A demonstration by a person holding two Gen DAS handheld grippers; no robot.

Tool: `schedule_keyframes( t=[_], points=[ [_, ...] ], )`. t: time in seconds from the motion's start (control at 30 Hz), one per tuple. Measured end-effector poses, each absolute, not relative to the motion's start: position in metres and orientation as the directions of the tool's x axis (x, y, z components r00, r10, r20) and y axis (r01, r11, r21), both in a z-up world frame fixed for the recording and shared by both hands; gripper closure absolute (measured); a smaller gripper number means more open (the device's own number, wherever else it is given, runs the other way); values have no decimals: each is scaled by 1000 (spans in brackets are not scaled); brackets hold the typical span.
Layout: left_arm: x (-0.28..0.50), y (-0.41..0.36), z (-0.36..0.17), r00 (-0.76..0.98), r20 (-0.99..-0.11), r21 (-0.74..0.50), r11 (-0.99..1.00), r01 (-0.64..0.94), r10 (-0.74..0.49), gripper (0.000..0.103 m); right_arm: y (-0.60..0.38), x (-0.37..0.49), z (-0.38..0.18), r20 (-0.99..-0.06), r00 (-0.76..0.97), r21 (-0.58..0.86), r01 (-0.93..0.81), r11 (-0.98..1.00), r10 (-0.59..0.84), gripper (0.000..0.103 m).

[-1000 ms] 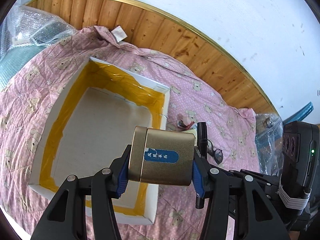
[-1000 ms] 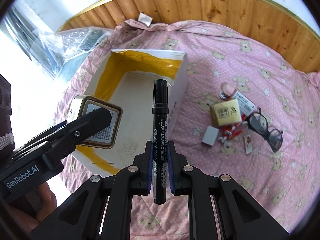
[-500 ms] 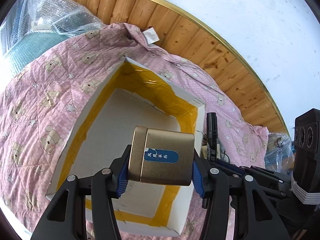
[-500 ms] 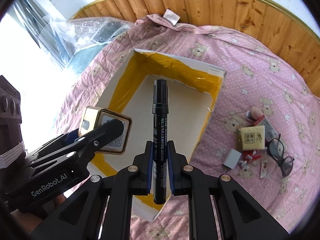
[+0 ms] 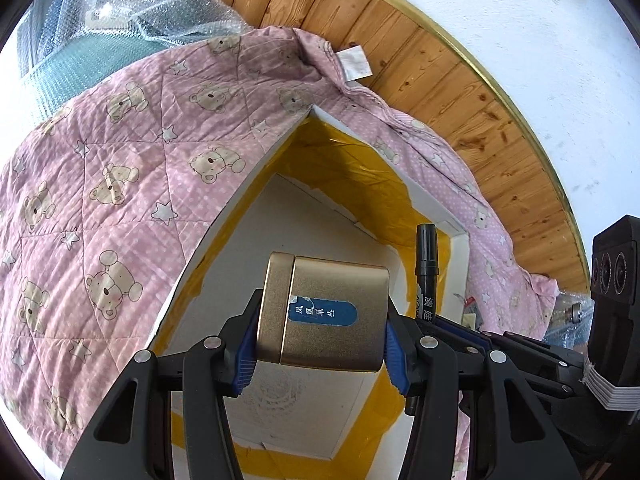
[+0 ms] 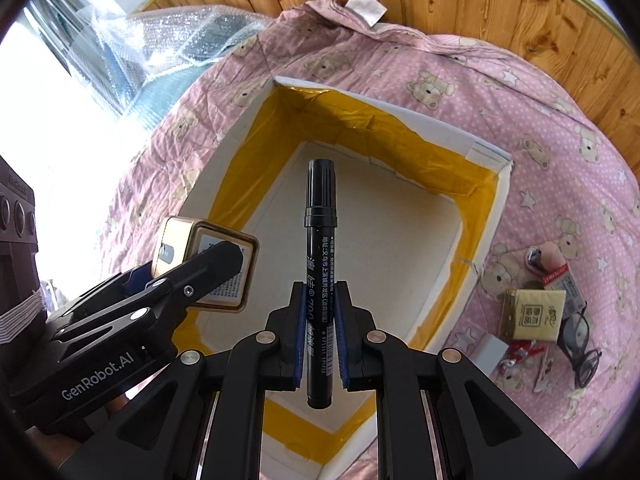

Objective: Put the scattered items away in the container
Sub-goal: 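Open both tools to drop the tin and marker into the box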

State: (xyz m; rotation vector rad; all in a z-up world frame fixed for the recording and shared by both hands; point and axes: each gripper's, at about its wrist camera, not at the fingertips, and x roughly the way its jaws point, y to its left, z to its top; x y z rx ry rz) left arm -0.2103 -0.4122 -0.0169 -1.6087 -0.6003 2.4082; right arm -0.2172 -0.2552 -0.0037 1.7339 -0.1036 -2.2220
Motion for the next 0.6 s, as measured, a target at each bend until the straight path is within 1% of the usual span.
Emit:
schedule_keyframes(
  t=[0.1, 0.13, 0.17, 0.2, 0.23, 0.27, 0.4, 0.6],
  points=[
    [-223, -412, -25, -409, -838, -427, -901, 77, 362, 49, -253, -230, -7, -926, -251, 232, 207, -951, -281, 87],
    [-228, -411, -29, -401, -840, -430, -899, 82, 365, 47, -251, -233, -9, -928, -257, 222, 197, -955, -269, 85],
    [-233, -412, -34, -389, -846, -430, -898, 92, 365, 46, -249, -237, -12, -930, -261, 215, 185, -959, -259, 77],
    [-236, -413, -36, -386, -845, -436, -895, 94, 371, 45, -246, -239, -15, -931, -254, 224, 172, -959, -263, 71],
    [-238, -414, -38, -388, -845, -434, -896, 96, 368, 41, -242, -240, -18, -930, -245, 238, 162, -958, -273, 71],
    [-238, -416, -38, -391, -850, -422, -901, 103, 353, 40, -240, -239, -20, -931, -239, 243, 160, -957, -276, 71],
    [-236, -426, -39, -392, -854, -420, -898, 129, 342, 40, -235, -229, -27, -934, -212, 259, 147, -954, -287, 70],
    [-221, -424, -33, -380, -859, -412, -905, 111, 344, 40, -237, -205, -27, -927, -188, 300, 145, -943, -324, 69]
  ],
)
